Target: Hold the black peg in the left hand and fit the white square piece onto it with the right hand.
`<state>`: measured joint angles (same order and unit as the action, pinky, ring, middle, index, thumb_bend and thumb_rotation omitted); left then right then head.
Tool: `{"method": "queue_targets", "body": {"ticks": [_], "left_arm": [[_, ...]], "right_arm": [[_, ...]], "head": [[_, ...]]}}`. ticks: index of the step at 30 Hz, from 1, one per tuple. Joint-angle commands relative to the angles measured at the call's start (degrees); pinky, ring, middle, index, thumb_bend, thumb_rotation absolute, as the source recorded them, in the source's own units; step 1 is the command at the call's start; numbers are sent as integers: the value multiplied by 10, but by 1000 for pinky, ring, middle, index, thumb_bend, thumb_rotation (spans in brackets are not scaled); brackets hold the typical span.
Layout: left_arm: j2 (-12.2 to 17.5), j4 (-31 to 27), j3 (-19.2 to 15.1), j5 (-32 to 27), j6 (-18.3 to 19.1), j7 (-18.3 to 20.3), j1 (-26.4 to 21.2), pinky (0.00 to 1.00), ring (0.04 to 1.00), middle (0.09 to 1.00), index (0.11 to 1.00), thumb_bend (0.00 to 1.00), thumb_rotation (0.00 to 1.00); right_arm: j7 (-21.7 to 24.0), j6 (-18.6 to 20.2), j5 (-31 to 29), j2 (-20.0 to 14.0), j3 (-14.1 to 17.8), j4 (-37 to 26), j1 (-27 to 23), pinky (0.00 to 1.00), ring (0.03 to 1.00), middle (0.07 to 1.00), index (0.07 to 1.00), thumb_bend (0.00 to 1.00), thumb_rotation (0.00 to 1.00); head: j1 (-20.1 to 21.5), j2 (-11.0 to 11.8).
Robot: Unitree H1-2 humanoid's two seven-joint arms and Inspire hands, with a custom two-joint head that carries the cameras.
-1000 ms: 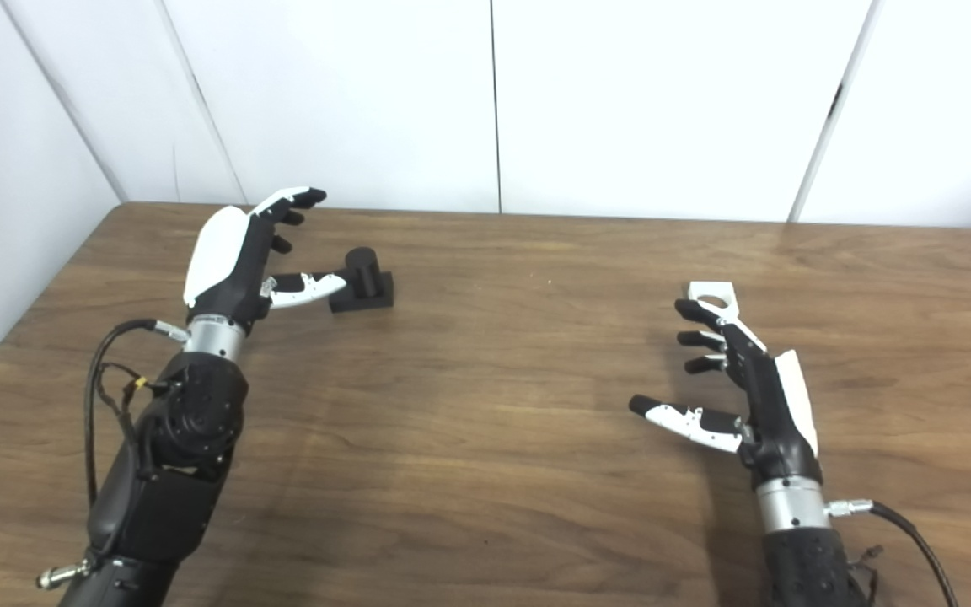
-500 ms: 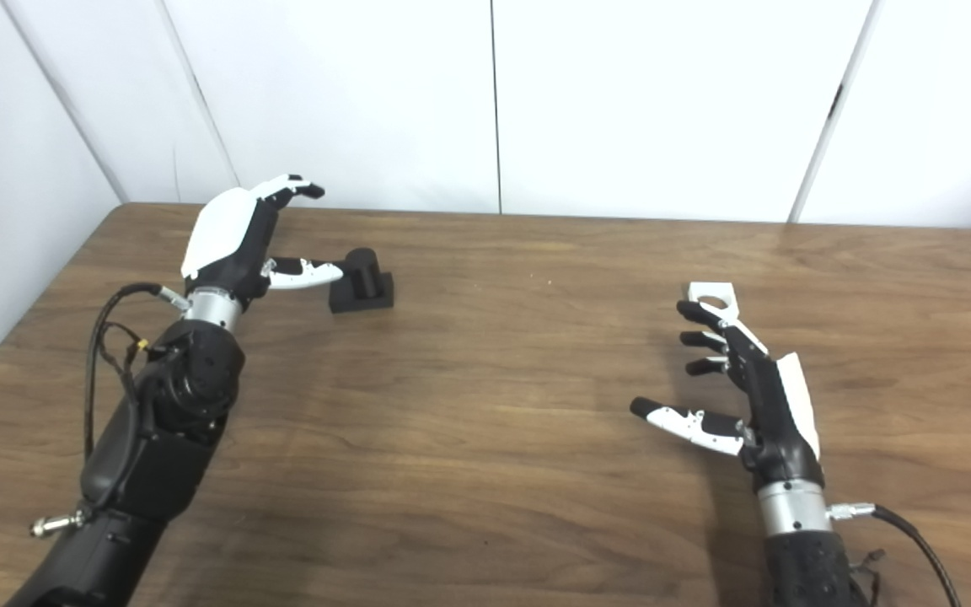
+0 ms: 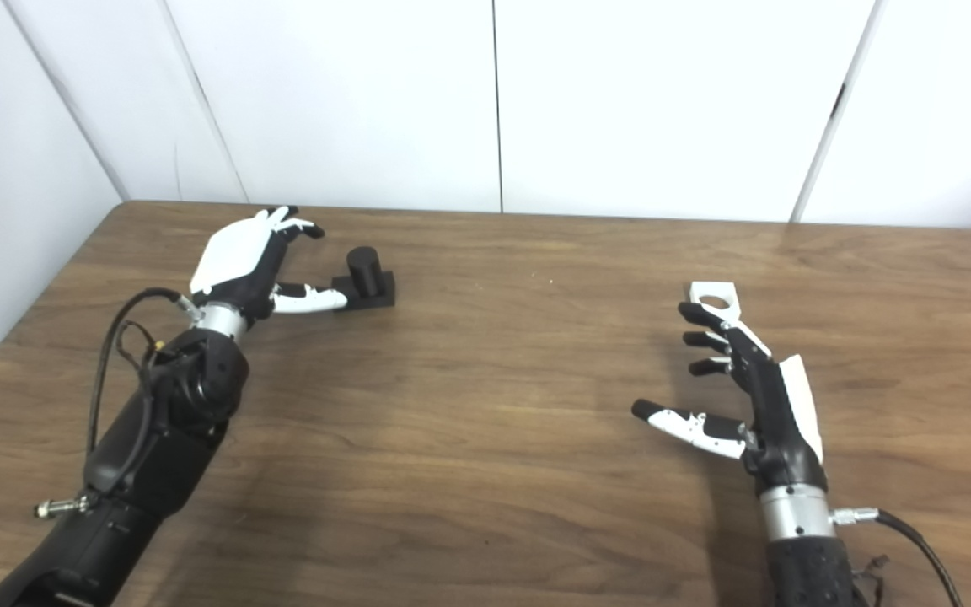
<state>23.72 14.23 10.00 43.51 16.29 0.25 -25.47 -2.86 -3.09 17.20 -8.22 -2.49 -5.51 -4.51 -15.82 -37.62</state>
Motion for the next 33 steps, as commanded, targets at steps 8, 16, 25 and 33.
{"method": "queue_targets", "body": {"ticks": [8,16,25,33], "left_arm": [[22,28,13,2,-10,1,-46,1000,1000,1000,801,968,510],[11,52,22,-7,-14,-10,-46,1000,1000,1000,772,922,392],[3,93,28,-17,-30,-24,-58,1000,1000,1000,768,875,416],[-7,119,29,-41,-70,-47,-63,1000,1000,1000,744,817,402]], "right_arm": [[-7,-18,0,3,3,-16,-12,601,747,814,788,726,16],[-9,-16,4,4,3,-20,-11,603,746,811,789,731,13],[-8,-16,5,3,2,-22,-10,607,753,816,793,723,7],[-7,-14,4,3,3,-24,-8,609,753,824,799,715,21]], "head": [[2,-1],[6,-1],[11,-2],[14,-3]]}}
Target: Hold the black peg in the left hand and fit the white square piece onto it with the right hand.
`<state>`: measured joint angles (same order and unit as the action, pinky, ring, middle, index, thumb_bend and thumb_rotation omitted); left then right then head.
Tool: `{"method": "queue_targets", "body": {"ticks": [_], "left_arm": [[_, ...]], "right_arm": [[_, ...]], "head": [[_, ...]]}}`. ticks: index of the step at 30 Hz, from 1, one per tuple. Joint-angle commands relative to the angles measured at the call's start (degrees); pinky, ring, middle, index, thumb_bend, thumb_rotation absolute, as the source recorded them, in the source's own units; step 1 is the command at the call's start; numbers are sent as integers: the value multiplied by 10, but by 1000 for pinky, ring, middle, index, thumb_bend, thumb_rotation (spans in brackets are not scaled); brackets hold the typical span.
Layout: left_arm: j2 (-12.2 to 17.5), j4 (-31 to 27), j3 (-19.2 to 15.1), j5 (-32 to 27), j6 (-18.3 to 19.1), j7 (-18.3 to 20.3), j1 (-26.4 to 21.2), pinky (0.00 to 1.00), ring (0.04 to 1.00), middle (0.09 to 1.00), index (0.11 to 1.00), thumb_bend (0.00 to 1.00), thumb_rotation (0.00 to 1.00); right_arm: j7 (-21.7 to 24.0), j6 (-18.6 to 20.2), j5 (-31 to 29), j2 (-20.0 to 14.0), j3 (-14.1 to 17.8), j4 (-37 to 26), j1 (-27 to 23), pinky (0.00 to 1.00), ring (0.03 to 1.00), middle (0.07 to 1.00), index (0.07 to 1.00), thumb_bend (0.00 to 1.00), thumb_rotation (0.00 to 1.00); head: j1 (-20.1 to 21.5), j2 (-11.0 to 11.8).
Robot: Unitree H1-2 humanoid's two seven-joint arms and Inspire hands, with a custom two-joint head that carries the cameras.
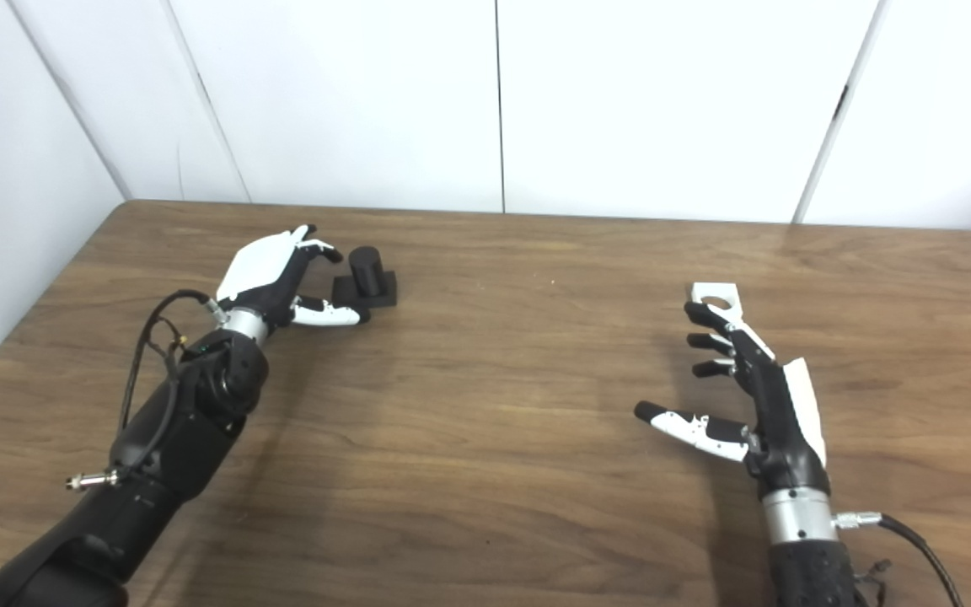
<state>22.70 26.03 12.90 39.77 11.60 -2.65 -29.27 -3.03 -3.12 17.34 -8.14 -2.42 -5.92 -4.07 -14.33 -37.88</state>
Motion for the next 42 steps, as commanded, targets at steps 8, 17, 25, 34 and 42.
{"method": "queue_targets", "body": {"ticks": [8,17,25,34,42], "left_arm": [[-6,38,8,-12,-49,-36,-36,1000,1000,1000,729,732,440],[-7,48,14,-20,-62,-32,-40,1000,1000,999,684,677,376],[-9,38,10,-26,-51,-35,-34,1000,1000,968,494,520,86],[-5,24,15,-28,-53,-39,-26,1000,1000,942,486,520,76],[-1,6,11,-56,-85,-16,-16,1000,1000,949,488,522,77]], "right_arm": [[-6,-9,0,4,4,-23,-11,598,750,825,797,710,19],[-5,-14,-5,3,6,-29,-6,587,744,822,796,704,27],[-7,-16,-3,2,8,-28,-3,567,740,819,792,699,40],[-7,-11,2,3,7,-34,0,583,736,814,790,693,55],[-7,-14,5,3,5,-32,-1,578,740,814,787,687,68]], "head": [[3,-3],[3,-7],[2,-11],[2,-15],[3,-15]]}}
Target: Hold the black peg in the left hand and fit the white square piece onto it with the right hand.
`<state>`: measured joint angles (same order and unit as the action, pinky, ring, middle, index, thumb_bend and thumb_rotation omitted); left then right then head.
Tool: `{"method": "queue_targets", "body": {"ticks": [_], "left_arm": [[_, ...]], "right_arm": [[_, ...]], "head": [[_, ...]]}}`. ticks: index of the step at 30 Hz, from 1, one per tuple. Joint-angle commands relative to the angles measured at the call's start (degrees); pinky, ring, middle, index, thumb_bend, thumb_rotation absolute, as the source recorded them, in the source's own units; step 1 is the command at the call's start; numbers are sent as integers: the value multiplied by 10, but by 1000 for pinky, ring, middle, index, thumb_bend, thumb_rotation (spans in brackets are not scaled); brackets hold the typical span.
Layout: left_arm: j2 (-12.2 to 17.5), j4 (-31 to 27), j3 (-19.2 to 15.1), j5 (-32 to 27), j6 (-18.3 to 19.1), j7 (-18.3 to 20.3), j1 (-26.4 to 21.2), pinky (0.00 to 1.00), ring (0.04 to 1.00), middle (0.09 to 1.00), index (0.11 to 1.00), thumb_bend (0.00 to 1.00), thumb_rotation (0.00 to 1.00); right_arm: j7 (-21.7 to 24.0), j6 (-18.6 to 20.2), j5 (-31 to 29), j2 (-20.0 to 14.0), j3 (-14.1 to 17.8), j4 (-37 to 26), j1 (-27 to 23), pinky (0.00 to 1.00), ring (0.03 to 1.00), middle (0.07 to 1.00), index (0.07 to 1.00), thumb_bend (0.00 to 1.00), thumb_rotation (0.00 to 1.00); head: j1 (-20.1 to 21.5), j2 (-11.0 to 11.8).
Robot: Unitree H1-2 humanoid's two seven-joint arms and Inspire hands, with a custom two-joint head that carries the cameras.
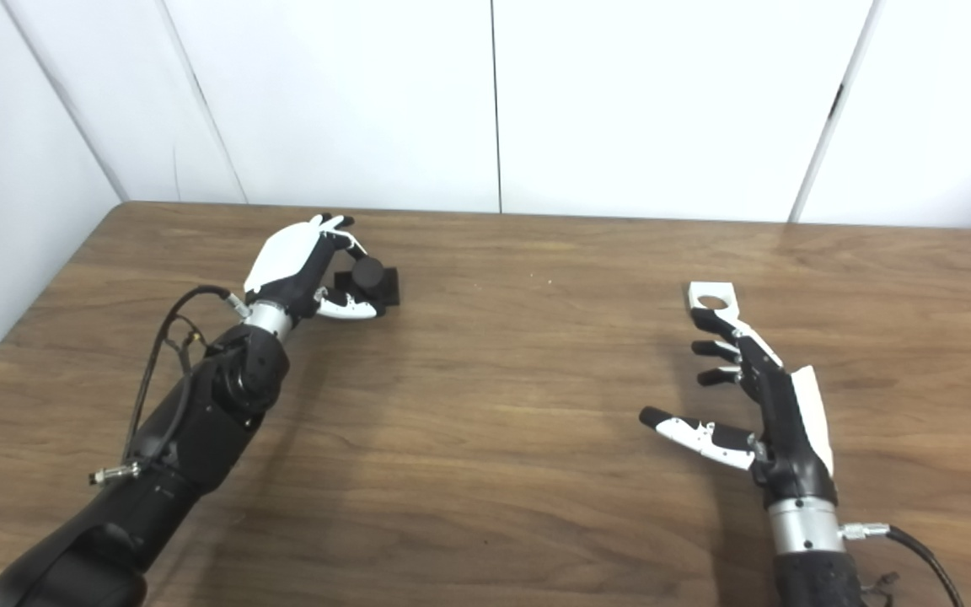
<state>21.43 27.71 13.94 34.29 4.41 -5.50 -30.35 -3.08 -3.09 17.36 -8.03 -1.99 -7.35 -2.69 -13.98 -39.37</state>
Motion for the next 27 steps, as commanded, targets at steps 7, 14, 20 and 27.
{"method": "queue_targets", "body": {"ticks": [7,14,20,27], "left_arm": [[19,-35,3,-36,-48,51,1,1000,1000,962,489,521,79],[25,-86,2,-93,-70,137,9,1000,1000,979,490,520,83],[28,-127,9,-123,-78,206,17,1000,1000,983,490,520,83],[20,-158,22,-137,-91,254,27,1000,1000,983,490,520,82]], "right_arm": [[-6,-13,4,2,1,-15,-16,576,736,814,787,685,86],[-7,-14,2,4,1,-12,-19,573,739,818,790,685,87],[-8,-15,7,4,0,-13,-18,578,743,820,792,679,87],[-8,-16,3,7,3,-14,-18,570,743,821,792,681,84]], "head": [[-1,0],[2,0],[3,-1],[8,-2]]}}
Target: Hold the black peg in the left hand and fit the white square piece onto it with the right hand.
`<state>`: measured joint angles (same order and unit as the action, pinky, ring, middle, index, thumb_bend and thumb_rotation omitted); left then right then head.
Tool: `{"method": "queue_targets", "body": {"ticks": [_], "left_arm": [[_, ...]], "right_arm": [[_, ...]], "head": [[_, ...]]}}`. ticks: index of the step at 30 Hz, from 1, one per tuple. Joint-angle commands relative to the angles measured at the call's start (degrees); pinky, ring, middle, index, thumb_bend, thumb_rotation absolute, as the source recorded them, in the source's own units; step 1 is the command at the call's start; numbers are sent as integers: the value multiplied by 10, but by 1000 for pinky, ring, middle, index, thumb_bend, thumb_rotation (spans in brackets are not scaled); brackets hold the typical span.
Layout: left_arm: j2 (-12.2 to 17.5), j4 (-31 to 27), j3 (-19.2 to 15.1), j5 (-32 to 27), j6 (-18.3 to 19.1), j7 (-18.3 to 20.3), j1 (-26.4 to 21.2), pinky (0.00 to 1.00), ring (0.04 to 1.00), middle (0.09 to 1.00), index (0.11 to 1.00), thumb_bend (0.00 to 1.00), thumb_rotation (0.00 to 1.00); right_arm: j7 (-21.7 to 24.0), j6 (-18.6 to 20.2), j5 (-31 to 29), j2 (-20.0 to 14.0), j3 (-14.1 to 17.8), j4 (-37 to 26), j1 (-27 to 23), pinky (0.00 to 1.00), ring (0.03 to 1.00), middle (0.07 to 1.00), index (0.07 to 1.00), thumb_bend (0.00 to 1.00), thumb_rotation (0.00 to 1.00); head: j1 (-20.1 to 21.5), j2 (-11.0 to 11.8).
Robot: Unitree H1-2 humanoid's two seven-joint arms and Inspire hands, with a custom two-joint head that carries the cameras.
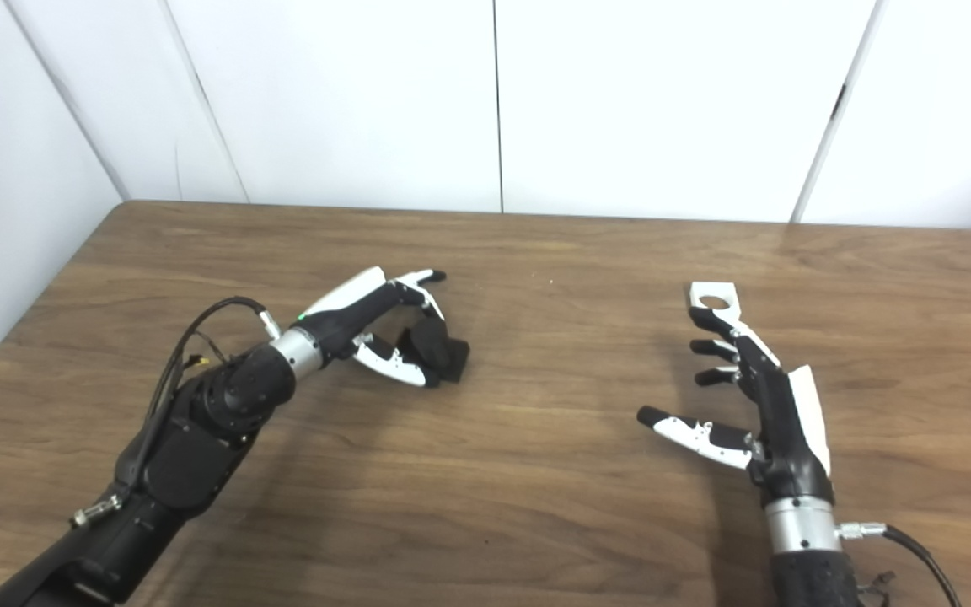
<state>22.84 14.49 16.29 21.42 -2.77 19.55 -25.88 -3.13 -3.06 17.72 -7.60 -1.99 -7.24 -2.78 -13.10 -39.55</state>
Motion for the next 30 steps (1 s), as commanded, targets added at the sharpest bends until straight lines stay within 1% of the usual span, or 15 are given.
{"method": "queue_targets", "body": {"ticks": [1,5,9,11,13,17,20,24,25,26,27,28,30], "left_arm": [[3,-30,2,-8,-20,8,-16,1000,1000,982,490,520,82],[-10,-44,16,-5,-21,22,-8,1000,1000,979,490,520,81],[-28,-45,32,2,-34,22,2,1000,1000,982,490,519,83],[-38,-44,38,5,-39,20,8,1000,1000,984,490,519,82],[-45,-41,42,8,-45,18,11,1000,1000,983,490,519,83],[-61,-31,62,17,-63,16,18,1000,1000,991,491,519,83],[-69,-24,72,19,-69,16,21,1000,1000,994,491,519,83],[-75,-20,79,17,-69,20,24,1000,1000,993,490,518,83],[-74,-20,80,16,-69,21,25,1000,1000,993,490,518,84],[-74,-20,80,16,-69,21,26,1000,1000,994,490,518,84],[-72,-21,79,15,-69,22,28,1000,1000,994,490,519,83],[-70,-23,79,15,-69,23,29,1000,1000,994,490,519,82],[-62,-30,76,13,-70,26,33,1000,1000,994,490,519,81]], "right_arm": [[-8,-15,-2,4,3,-16,-17,569,740,821,791,682,81],[-8,-13,-3,5,5,-19,-16,566,741,823,794,680,75],[-9,-10,-1,6,7,-22,-16,567,738,821,795,680,76],[-9,-15,-3,5,8,-20,-16,567,732,820,792,681,71],[-8,-16,-4,5,9,-20,-16,572,733,819,793,677,78],[-6,-16,-4,3,10,-22,-15,572,735,821,794,678,95],[-5,-19,-6,1,11,-20,-15,580,743,825,796,678,111],[-6,-24,-6,1,10,-17,-17,575,738,819,787,682,108],[-7,-23,-4,1,9,-18,-17,573,737,817,785,683,107],[-7,-23,-2,2,9,-18,-17,572,737,815,783,683,107],[-8,-22,-2,4,7,-19,-17,572,736,815,784,683,105],[-8,-22,-2,6,7,-19,-17,571,734,814,785,682,100],[-10,-17,5,12,3,-23,-18,570,731,814,787,684,93]], "head": [[1,-1],[1,-1],[8,-4],[8,-4],[9,-5],[12,-8],[13,-8],[20,-9],[36,-11],[36,-11],[65,-14],[78,-15],[131,-16]]}}
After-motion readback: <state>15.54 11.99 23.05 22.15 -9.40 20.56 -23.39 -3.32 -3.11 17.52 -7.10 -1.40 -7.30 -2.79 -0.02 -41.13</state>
